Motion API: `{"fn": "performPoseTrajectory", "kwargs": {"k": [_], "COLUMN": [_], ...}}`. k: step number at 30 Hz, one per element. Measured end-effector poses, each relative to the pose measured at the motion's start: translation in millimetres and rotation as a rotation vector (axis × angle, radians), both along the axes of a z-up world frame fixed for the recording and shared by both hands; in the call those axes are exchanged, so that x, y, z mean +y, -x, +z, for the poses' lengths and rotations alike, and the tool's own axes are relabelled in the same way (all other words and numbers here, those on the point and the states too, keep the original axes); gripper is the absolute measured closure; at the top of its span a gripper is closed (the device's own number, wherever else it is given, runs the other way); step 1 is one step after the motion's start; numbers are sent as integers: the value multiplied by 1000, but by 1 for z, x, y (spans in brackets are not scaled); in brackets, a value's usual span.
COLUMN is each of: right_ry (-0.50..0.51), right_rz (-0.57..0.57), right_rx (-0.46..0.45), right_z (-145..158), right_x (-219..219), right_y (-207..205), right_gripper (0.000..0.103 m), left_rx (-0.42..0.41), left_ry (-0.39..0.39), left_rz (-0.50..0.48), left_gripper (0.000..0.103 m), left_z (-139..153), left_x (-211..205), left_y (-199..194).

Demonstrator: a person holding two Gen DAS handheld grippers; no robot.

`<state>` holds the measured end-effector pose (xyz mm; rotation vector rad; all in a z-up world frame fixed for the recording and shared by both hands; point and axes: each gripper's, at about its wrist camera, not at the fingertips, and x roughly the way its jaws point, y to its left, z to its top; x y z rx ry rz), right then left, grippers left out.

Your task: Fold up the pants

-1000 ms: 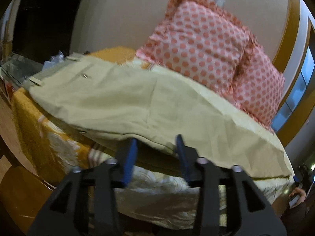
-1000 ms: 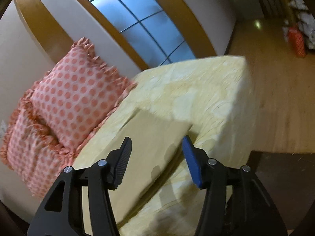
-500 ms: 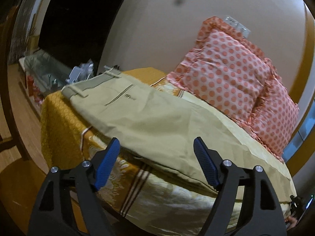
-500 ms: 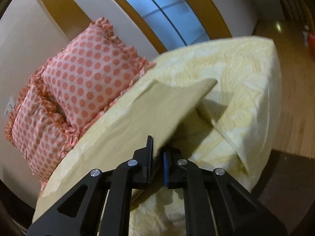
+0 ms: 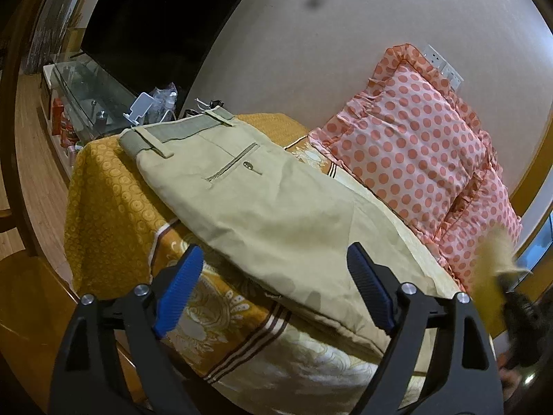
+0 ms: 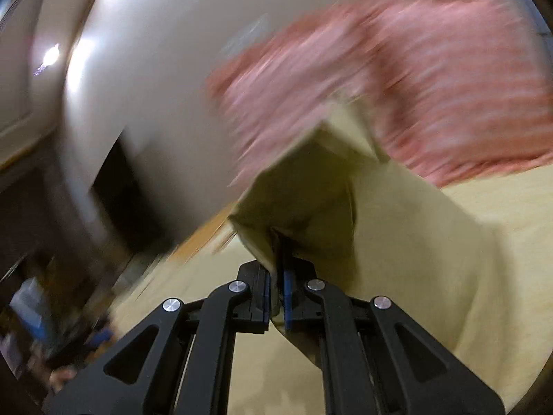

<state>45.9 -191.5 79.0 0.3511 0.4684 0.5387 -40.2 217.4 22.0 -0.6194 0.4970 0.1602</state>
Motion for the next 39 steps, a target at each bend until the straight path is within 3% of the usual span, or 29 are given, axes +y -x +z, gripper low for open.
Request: {"fn": "performPoseTrajectory", "kwargs": {"k": [3, 5, 6, 7, 9, 13, 24, 26, 28, 31, 34, 38, 39], "right_ry": [168, 221, 218, 205, 185, 152, 72, 63, 57, 12, -44, -98, -107], "right_rz": [148, 232, 249, 257, 233, 208, 232, 227, 193, 105, -4, -124, -153], "right_rx": [123, 180, 190, 180, 113, 70, 109, 99, 81, 60, 37, 7, 0], "right_z": [-29, -49, -53, -54, -47, -34, -43, -40, -35, -26, -18, -10, -9], "right_x": [72, 99, 101, 100, 91, 75, 71, 64, 51, 16, -26, -70, -79], "right_y": [-6, 4, 9, 16, 34, 46, 47, 48, 47, 45, 46, 52, 53], "right_gripper": [94, 81, 53, 32, 20, 19, 19, 17, 14, 14, 13, 13, 13], "left_rx": [15, 23, 24, 25, 38, 40, 82, 95, 123, 133, 71, -60, -107], "left_ry": [5, 17, 27, 35, 47, 54, 108, 152, 169, 94, -10, -176, -219], "left_rz": [22, 36, 46, 56, 78, 104, 111, 122, 131, 123, 68, -114, -209], "left_gripper": [17, 17, 16, 16, 16, 16, 18, 43, 84, 89, 92, 93, 93], "left_z": [-1, -3, -5, -6, -9, -11, -7, -9, -13, -2, 30, 87, 102], "left_x": [3, 6, 9, 13, 20, 31, 55, 59, 62, 56, 35, -33, -65], "left_y": [-6, -8, -9, -9, -12, -16, -53, -58, -66, -73, -79, -93, -97]}}
